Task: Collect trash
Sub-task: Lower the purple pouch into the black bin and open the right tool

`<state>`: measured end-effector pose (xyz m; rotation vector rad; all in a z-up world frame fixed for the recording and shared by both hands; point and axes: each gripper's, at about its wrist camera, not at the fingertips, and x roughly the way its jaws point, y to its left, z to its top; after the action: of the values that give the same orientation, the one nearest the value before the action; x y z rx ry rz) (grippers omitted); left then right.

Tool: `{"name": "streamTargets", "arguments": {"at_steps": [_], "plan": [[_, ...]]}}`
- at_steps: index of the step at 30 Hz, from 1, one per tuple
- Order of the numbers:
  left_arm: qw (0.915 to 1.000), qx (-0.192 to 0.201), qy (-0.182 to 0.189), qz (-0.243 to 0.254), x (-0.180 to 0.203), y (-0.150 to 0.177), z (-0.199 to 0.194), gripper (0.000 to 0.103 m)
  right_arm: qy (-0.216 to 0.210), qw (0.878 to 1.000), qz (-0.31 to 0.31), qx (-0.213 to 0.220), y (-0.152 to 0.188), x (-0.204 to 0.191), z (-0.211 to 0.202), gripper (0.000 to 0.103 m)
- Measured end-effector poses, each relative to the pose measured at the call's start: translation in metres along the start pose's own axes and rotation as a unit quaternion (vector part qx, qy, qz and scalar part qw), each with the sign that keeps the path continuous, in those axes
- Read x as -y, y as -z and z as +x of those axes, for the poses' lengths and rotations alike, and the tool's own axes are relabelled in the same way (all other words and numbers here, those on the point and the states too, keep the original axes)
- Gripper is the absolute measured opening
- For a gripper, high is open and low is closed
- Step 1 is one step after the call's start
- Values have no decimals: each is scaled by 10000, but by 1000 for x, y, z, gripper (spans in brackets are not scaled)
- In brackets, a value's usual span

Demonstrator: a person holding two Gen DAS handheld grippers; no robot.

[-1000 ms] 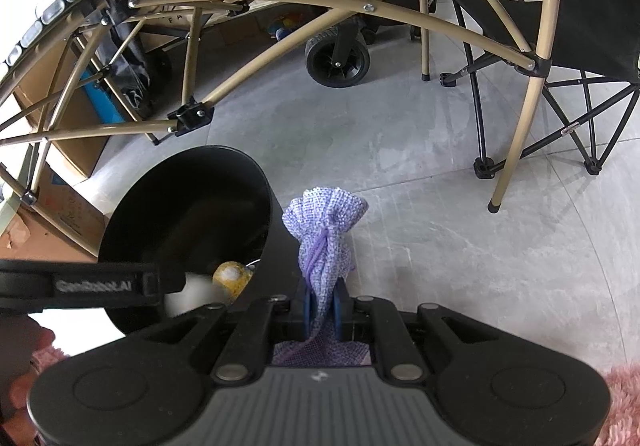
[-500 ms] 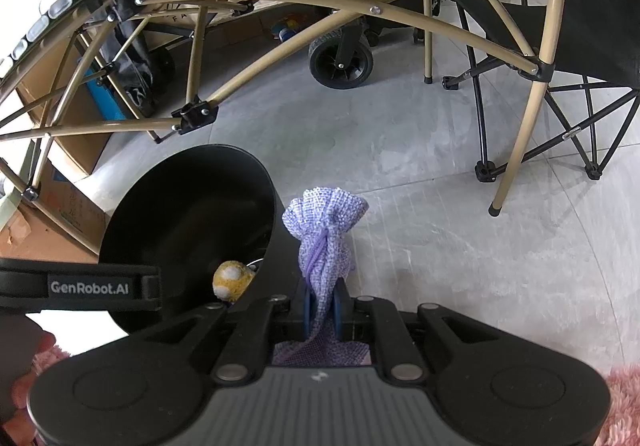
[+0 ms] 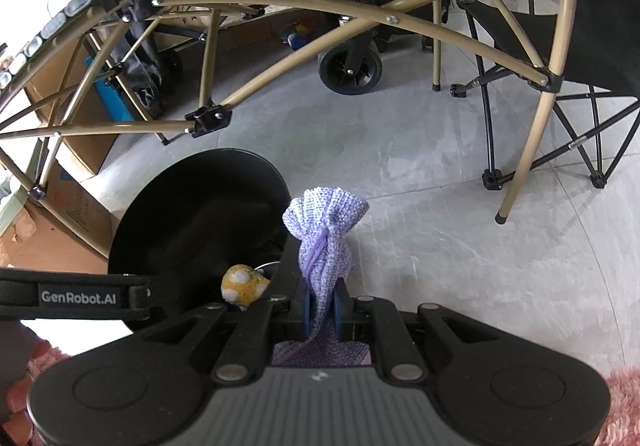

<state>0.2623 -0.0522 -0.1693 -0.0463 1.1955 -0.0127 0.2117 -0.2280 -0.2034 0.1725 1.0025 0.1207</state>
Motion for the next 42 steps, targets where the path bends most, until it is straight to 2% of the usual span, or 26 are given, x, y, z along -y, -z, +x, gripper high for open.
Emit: {"name": "streamTargets", "arguments": {"at_steps": [15,26,42], "plan": [[9983,264,-78,-504,-52,6,-23,103,-93,9975,-611,331,-12,-52,-10,10],[9943,327,-154,-1006,-97,14,-32,103,-246,9944,-976,319,-20,-93,-2,10],[9890,292,-227,-1431,-135,24,-36,103,-349,9927,-1148,136,-35,-130,25,11]]}}
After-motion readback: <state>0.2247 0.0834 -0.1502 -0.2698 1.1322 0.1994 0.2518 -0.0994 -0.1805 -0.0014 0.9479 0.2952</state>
